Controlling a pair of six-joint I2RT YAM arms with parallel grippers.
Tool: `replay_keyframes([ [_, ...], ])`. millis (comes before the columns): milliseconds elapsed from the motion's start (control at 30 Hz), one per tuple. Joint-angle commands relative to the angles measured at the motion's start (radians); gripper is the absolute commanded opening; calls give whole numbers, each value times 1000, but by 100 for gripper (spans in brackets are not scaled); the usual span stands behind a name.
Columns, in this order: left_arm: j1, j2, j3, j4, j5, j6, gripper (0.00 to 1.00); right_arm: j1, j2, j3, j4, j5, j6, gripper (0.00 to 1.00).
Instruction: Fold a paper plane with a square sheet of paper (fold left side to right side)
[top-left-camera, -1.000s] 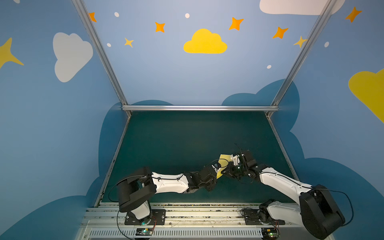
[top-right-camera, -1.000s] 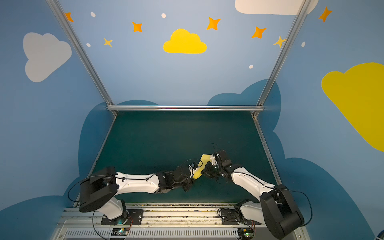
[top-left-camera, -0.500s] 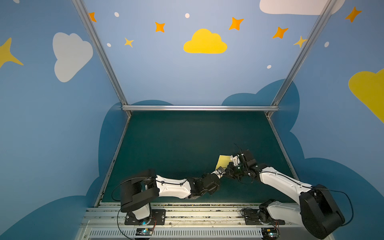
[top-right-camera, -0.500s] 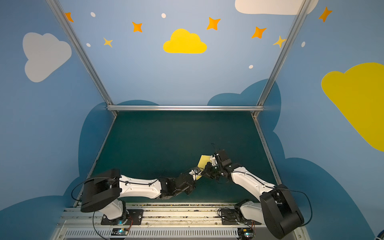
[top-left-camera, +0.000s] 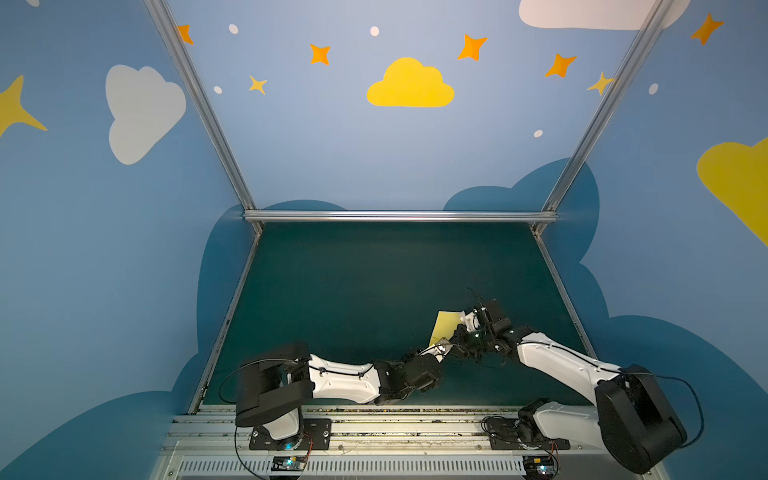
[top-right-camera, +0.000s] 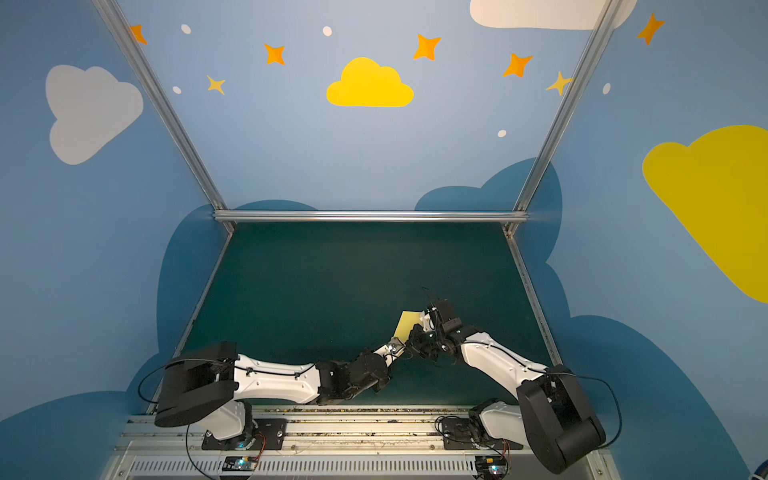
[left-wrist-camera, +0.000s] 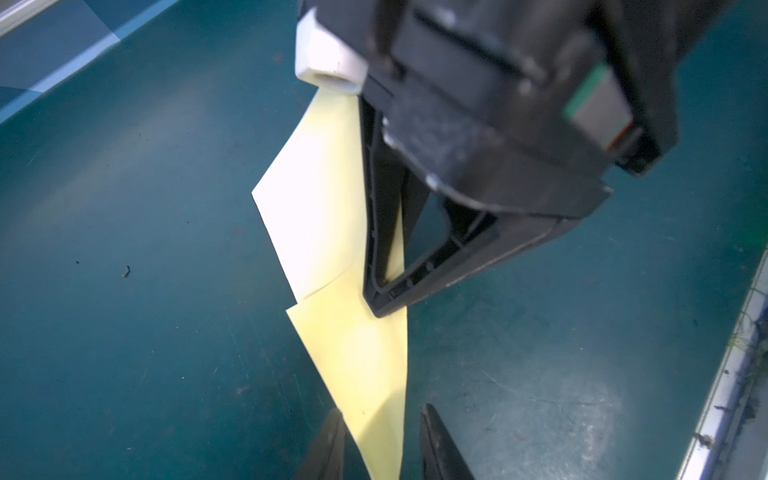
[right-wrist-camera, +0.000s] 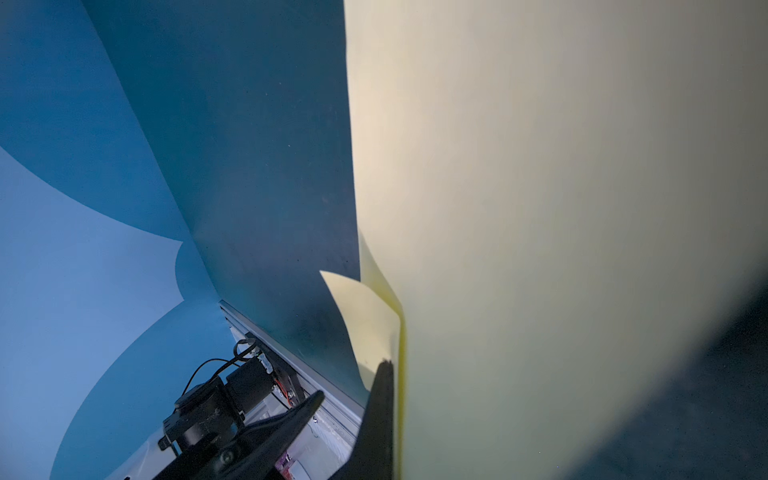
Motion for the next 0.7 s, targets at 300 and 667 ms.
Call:
replay_keyframes([
  [300,12,79,11,52,-4,-20,33,15,2,37,28,-15,32,0],
  [667,65,94,10,69,9,-29,28,21,11,37,38,-14,38,0],
])
